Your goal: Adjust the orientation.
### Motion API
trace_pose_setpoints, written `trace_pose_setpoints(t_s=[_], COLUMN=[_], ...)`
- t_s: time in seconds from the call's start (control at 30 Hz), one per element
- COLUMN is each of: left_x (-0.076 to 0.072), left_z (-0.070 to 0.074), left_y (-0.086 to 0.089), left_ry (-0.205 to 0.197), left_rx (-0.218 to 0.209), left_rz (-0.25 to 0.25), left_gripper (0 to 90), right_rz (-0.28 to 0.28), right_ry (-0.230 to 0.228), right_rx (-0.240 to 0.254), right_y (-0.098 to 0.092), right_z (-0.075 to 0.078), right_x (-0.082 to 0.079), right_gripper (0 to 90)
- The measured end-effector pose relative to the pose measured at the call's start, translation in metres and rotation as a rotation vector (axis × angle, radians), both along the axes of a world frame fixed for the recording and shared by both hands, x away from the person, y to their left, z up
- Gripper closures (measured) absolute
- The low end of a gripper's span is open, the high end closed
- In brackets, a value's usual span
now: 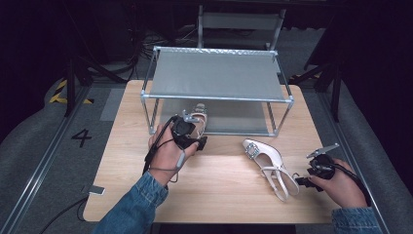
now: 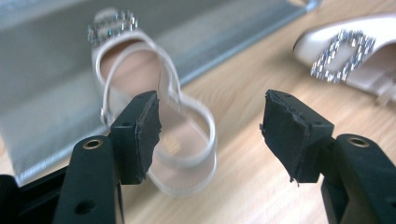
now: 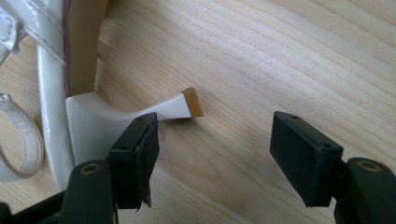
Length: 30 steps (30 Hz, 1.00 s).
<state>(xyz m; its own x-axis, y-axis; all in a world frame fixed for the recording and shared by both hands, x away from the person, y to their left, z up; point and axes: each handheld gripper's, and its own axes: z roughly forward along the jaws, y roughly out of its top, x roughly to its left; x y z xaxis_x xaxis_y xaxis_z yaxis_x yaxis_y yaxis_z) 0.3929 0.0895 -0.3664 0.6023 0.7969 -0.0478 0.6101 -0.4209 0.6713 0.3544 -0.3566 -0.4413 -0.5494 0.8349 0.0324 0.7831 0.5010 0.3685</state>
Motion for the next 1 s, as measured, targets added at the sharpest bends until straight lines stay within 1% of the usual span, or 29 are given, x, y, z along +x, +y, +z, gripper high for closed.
trace_pose_setpoints(t_s=[0.03,0.07,0.1,0.13,0.17,0.23,0.27,0.3,0.37,0.43,0.47,0.5,0.53,0.57,0.6,0.63,0.67,0.73,0.77,0.8,0.93,0.97,1.0], left_x=[0.000,-0.003,-0.005,-0.006,-0.007,-0.011,-0.012,-0.013,-0.012,-0.010,-0.009,-0.009,-0.009,-0.009,-0.009,-0.009,-0.009,-0.006,-0.005,-0.003,0.001,0.001,0.003], left_z=[0.000,-0.003,-0.007,-0.008,-0.009,-0.012,-0.014,-0.017,-0.022,-0.029,-0.032,-0.032,-0.035,-0.037,-0.041,-0.041,-0.043,-0.048,-0.050,-0.053,-0.068,-0.068,-0.071], left_y=[0.000,0.003,0.005,0.007,0.008,0.012,0.014,0.016,0.018,0.019,0.019,0.019,0.018,0.016,0.014,0.014,0.014,0.014,0.014,0.014,0.011,0.011,0.012], left_ry=[0.000,0.005,0.017,0.010,0.007,0.025,0.038,0.044,0.064,0.076,0.078,0.078,0.072,0.068,0.087,0.087,0.092,0.093,0.095,0.105,0.112,0.112,0.113], left_rx=[0.000,-0.002,0.029,0.050,0.060,0.059,0.069,0.074,0.083,0.090,0.100,0.100,0.111,0.110,0.095,0.095,0.097,0.111,0.108,0.109,0.109,0.109,0.113], left_rz=[0.000,0.002,0.013,0.004,0.009,0.015,0.010,0.003,0.015,0.010,0.009,0.009,-0.003,-0.010,-0.016,-0.016,-0.019,-0.009,-0.009,-0.008,-0.013,-0.013,-0.009], left_gripper=[36.8,35.6,35.0,34.6,33.9,33.1,32.8,32.6,32.6,32.6,32.6,33.0,34.3,34.3,34.4,34.4,34.4,34.7,35.0,35.3,37.0,37.4,37.4], right_rz=[0.000,0.000,0.000,-0.001,0.000,0.002,0.003,0.005,0.001,0.009,0.008,0.008,0.014,0.014,0.015,0.015,0.015,0.014,0.013,0.012,0.011,0.011,0.011], right_ry=[0.000,-0.001,-0.002,-0.002,-0.002,-0.005,-0.005,-0.007,-0.006,-0.007,-0.005,-0.005,-0.009,-0.009,-0.012,-0.012,-0.012,-0.011,-0.011,-0.011,-0.013,-0.013,-0.014], right_rx=[0.000,-0.003,-0.003,-0.003,-0.002,-0.001,0.001,0.000,-0.002,-0.001,0.000,0.000,0.000,0.000,0.000,0.000,0.000,-0.001,-0.002,-0.002,0.000,0.000,0.000], right_y=[0.000,0.000,0.000,0.001,0.001,0.001,0.001,0.001,0.001,0.003,0.003,0.003,0.004,0.004,0.005,0.005,0.005,0.005,0.005,0.005,0.005,0.005,0.004], right_z=[0.000,0.000,0.000,0.000,0.000,0.001,0.002,0.002,0.002,0.002,0.002,0.002,0.003,0.003,0.003,0.003,0.003,0.003,0.003,0.003,0.003,0.003,0.004], right_x=[0.000,0.000,0.000,0.000,0.000,0.001,0.001,0.002,0.003,0.004,0.004,0.004,0.005,0.005,0.006,0.006,0.006,0.006,0.007,0.007,0.005,0.005,0.005], right_gripper=[33.9,33.8,33.9,33.8,33.7,33.6,33.6,33.5,33.5,33.5,33.4,33.4,33.1,33.1,33.1,33.1,33.1,33.1,33.1,33.1,33.0,33.0,33.0])
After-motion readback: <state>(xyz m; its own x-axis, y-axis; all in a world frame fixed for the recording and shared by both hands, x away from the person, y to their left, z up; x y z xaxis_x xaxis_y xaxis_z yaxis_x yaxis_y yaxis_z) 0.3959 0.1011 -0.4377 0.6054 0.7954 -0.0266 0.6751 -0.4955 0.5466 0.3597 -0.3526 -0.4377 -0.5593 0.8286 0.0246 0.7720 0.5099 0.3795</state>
